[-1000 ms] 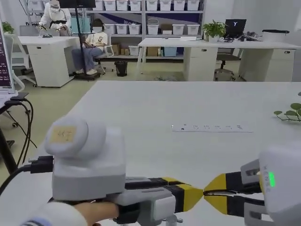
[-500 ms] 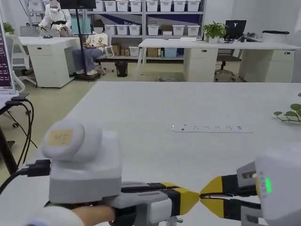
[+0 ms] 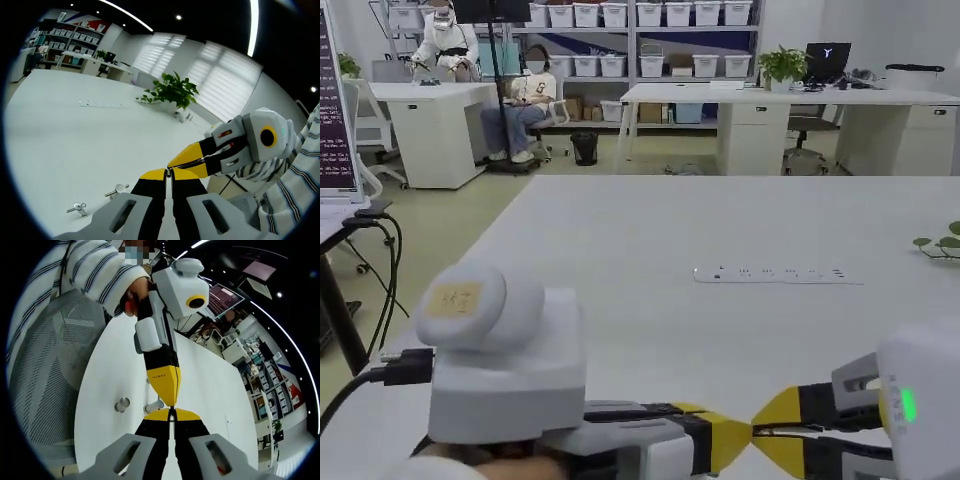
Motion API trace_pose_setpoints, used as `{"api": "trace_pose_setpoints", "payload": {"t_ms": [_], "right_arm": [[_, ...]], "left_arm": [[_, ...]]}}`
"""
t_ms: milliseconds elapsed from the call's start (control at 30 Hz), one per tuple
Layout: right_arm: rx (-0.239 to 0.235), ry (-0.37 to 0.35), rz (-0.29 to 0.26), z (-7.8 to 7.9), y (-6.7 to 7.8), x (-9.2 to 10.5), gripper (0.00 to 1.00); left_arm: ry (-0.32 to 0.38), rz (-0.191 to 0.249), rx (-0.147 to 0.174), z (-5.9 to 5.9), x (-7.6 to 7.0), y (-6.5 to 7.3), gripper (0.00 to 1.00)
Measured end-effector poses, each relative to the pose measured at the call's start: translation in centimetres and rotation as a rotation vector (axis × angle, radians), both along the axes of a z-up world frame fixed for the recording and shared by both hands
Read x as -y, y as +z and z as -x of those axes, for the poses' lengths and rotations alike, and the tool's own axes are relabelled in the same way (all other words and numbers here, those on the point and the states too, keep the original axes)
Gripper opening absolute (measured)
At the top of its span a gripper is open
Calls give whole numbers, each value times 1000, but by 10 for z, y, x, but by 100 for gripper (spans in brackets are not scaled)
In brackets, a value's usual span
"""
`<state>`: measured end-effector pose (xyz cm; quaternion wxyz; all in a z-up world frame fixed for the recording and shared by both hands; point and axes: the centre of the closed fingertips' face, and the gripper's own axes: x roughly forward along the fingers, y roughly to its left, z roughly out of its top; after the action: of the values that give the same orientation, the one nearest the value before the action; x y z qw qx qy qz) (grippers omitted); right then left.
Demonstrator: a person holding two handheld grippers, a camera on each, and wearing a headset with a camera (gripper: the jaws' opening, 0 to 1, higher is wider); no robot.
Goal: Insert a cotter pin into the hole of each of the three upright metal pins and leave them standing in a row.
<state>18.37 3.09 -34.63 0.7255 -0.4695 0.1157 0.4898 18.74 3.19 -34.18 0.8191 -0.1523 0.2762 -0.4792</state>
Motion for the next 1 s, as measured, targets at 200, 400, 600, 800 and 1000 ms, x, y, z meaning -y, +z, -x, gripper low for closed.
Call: {"api": "trace_pose_setpoints", "payload": {"t_ms": [200,400,600,800,1000], "right_arm": [[-38,9,-14,1,-3,-3,0],[-86,25,-29,2,-6,-5,0],[-97,41,-40,4,-7,-7,0],[-98,16,-63,-4,-10,-4,9],[-208,-25,-108,-4,-17,2,25]], "left_arm": [[-2,-28,-1,2,-3,-2,0],[4,-34,-27,3,-5,-5,0],[-4,-48,-25,5,-6,-7,0],[-13,-66,9,6,-8,-7,0],[-33,-110,74,8,-12,-9,0]]}}
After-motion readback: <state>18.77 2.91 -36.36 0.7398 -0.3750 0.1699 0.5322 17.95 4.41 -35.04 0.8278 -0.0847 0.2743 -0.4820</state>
